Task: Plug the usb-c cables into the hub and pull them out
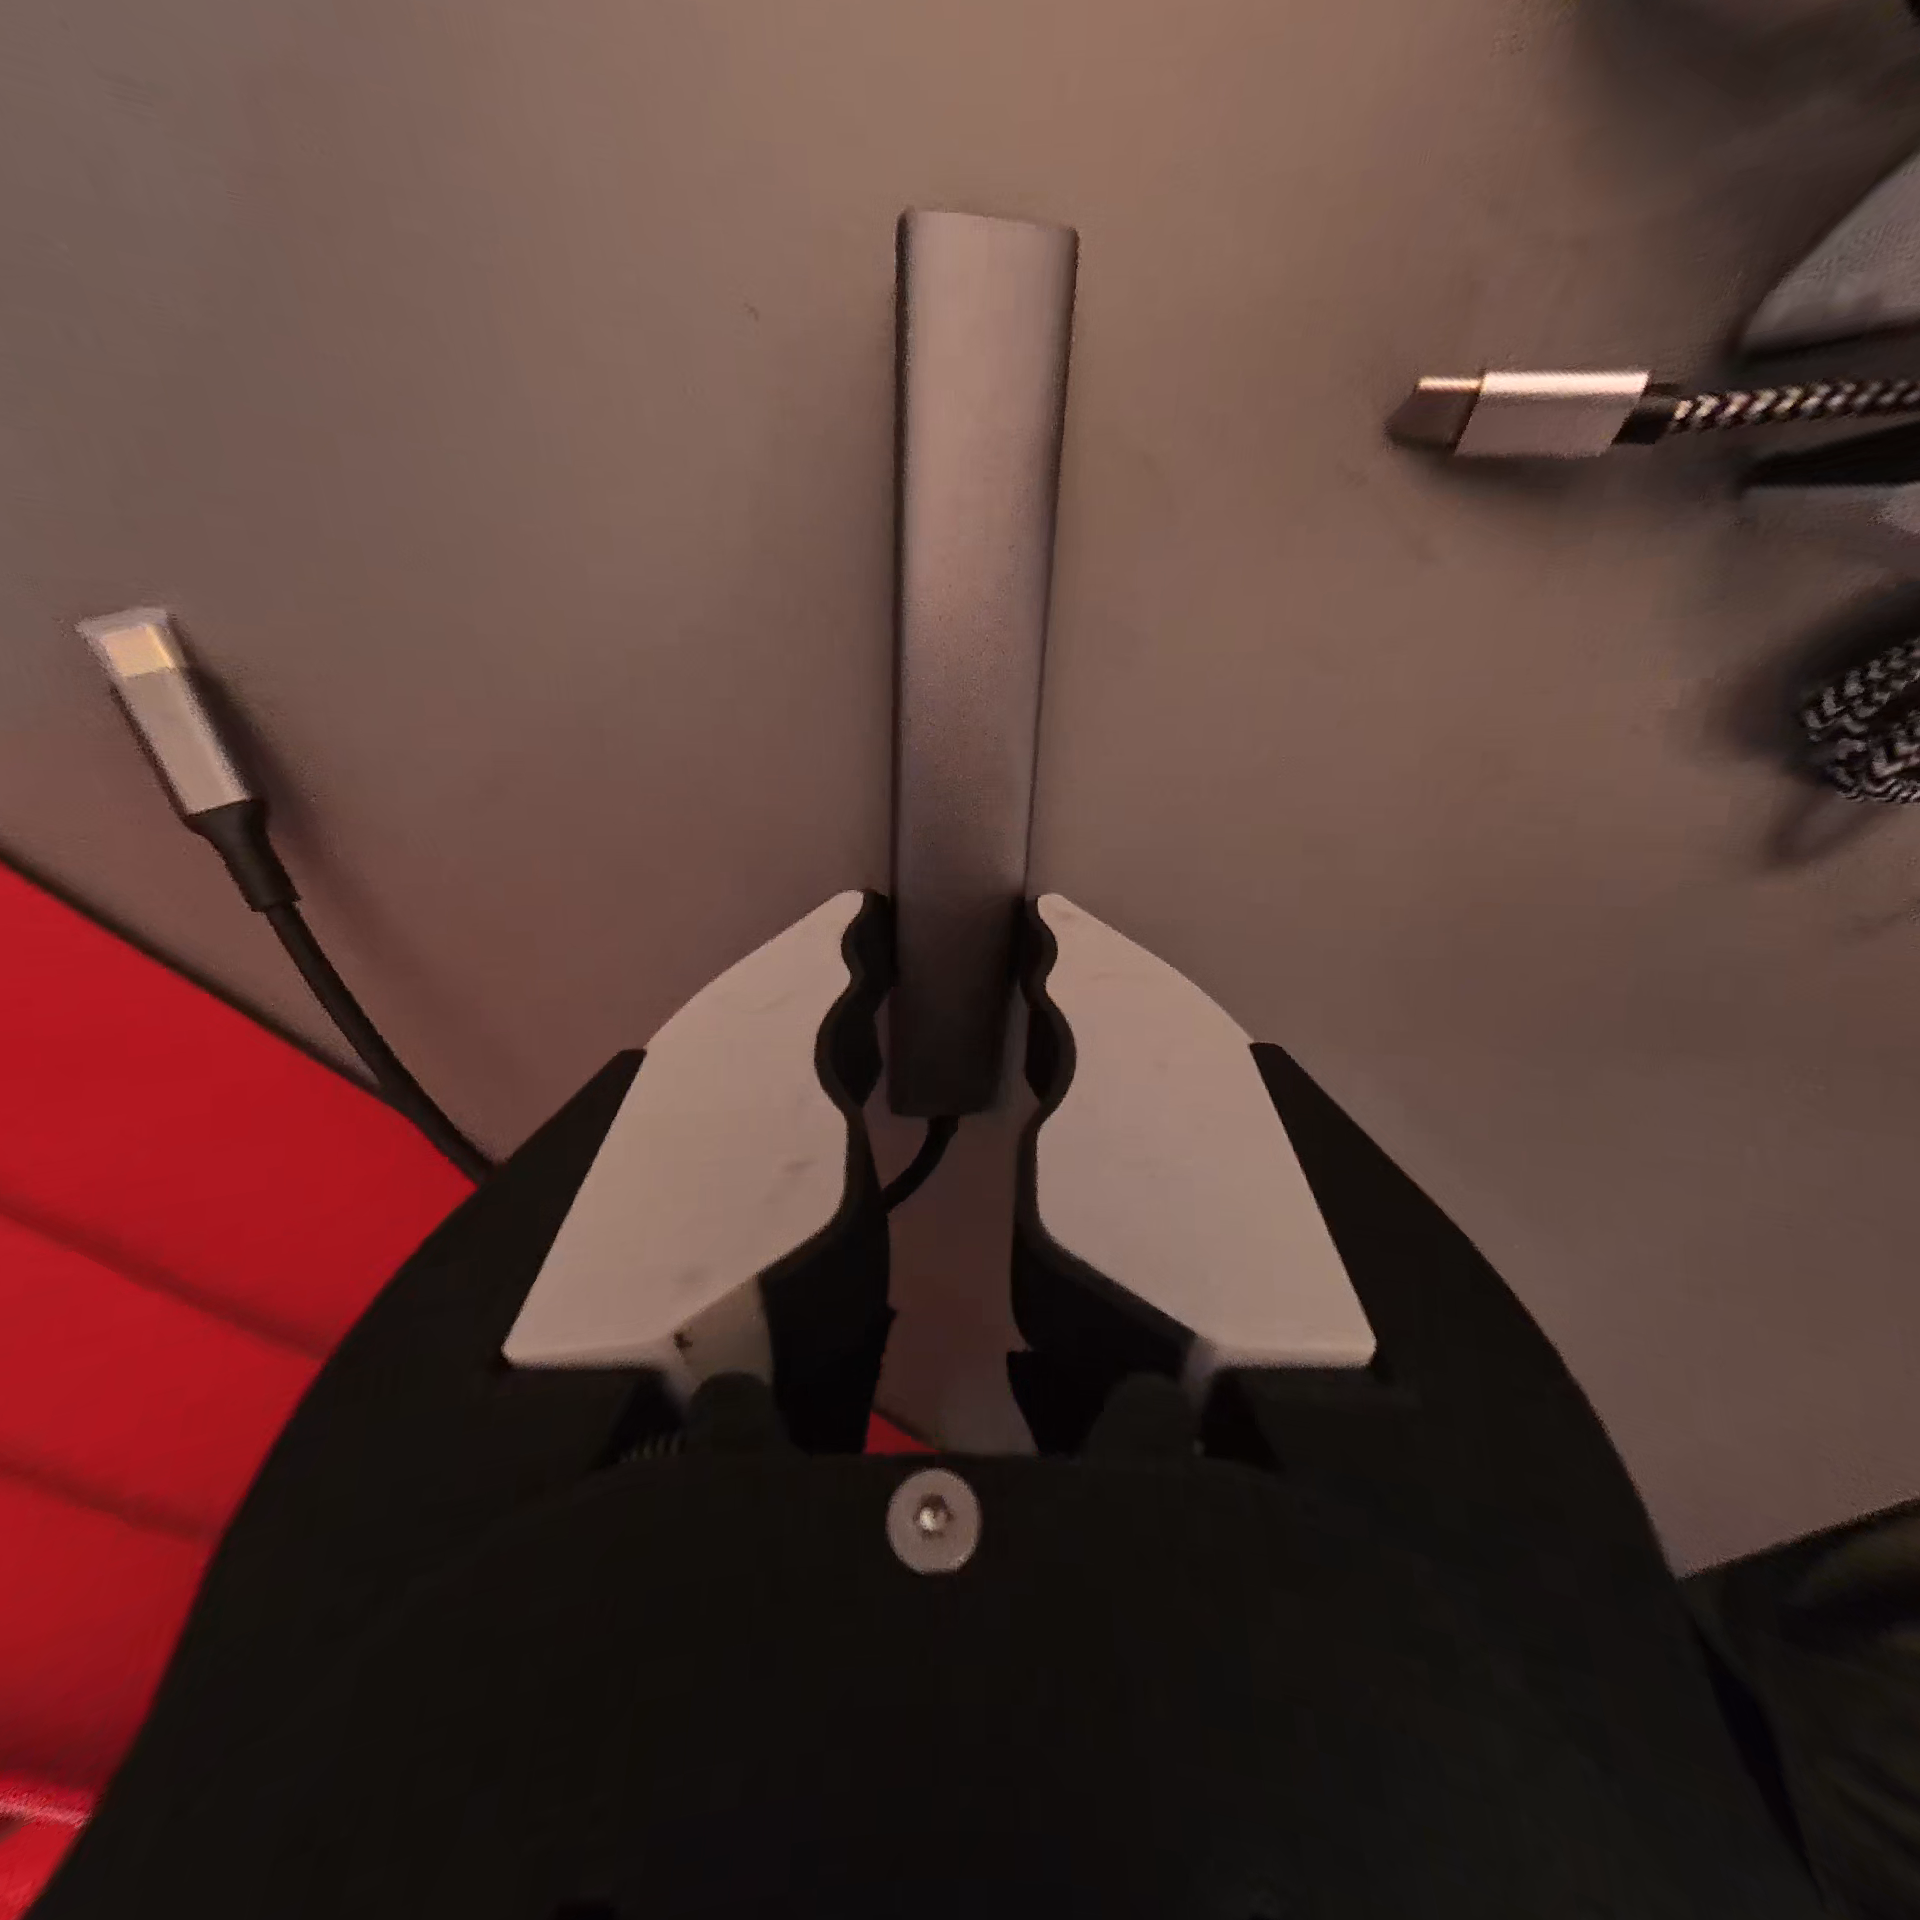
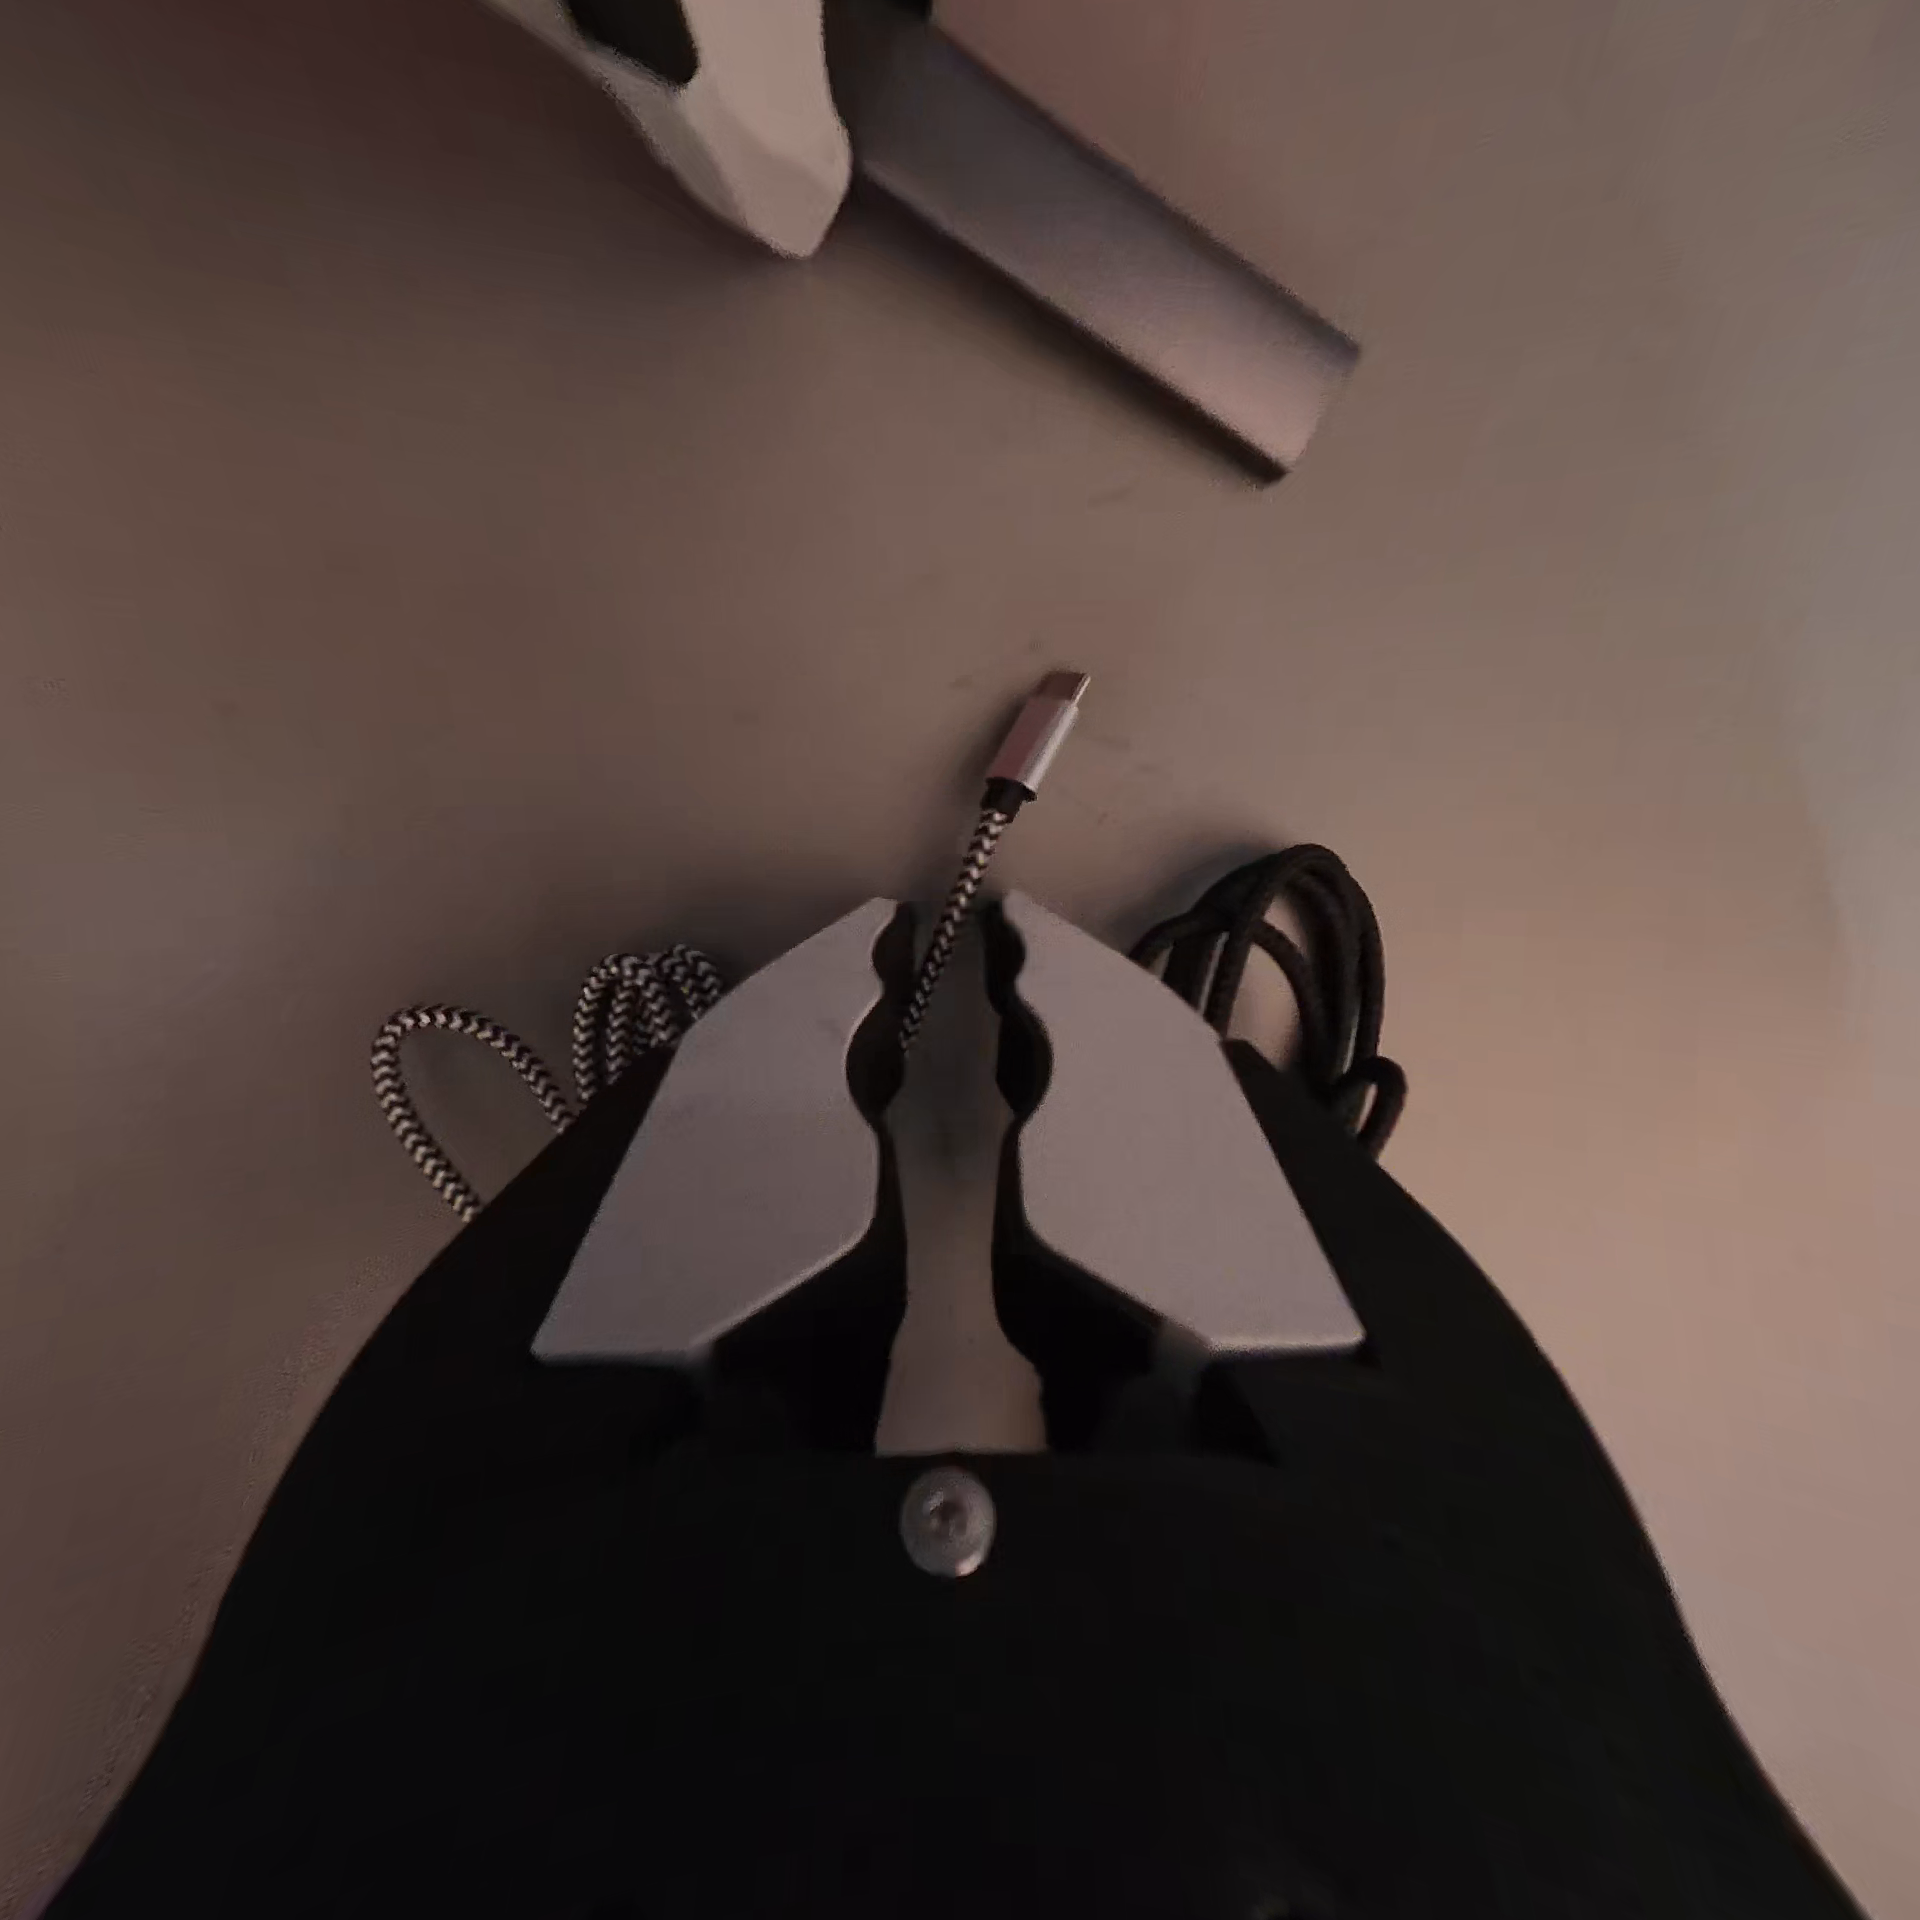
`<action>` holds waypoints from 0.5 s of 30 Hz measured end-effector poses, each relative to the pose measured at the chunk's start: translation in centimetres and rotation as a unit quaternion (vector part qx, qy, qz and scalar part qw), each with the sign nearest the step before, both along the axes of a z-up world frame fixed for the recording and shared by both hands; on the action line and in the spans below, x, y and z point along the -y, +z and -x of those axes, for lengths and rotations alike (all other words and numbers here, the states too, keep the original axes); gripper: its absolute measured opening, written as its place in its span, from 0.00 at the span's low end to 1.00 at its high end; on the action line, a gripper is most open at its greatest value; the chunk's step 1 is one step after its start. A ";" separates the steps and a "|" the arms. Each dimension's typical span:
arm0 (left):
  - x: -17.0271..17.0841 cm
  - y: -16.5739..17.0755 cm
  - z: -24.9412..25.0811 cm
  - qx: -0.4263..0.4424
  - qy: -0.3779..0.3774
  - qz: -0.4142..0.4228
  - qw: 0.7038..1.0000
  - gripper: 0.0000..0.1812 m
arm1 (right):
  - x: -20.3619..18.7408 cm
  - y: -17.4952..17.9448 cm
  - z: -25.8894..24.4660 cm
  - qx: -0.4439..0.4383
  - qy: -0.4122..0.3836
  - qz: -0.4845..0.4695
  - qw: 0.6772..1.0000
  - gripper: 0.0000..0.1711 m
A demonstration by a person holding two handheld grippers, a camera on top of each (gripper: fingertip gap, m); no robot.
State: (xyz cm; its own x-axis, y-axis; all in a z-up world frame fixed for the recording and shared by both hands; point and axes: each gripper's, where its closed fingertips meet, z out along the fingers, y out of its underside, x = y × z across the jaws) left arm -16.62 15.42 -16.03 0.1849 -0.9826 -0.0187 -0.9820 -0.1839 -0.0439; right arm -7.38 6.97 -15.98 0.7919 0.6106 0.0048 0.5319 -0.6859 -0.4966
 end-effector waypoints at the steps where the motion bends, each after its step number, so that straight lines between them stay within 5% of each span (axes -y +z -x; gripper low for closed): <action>1: -0.1 0.0 -0.2 0.007 0.002 0.001 1.000 0.13 | -0.2 0.1 0.0 0.000 0.004 -0.011 1.000 0.05; 6: -0.2 0.8 -0.4 0.032 -0.001 0.011 0.999 0.16 | -0.5 1.7 -0.4 -0.001 0.006 -0.042 0.999 0.02; 10: -0.7 4.7 -1.0 0.118 0.003 0.009 0.993 0.17 | -1.4 5.5 -0.5 -0.041 0.003 -0.120 0.992 0.02; 12: 0.0 8.2 -2.8 0.223 -0.009 0.033 0.974 0.18 | -1.6 7.5 -0.3 -0.065 0.006 -0.166 0.984 0.02; 15: 3.0 14.1 -5.7 0.398 -0.055 0.116 0.908 0.18 | -1.8 10.5 0.2 -0.101 0.008 -0.227 0.969 0.02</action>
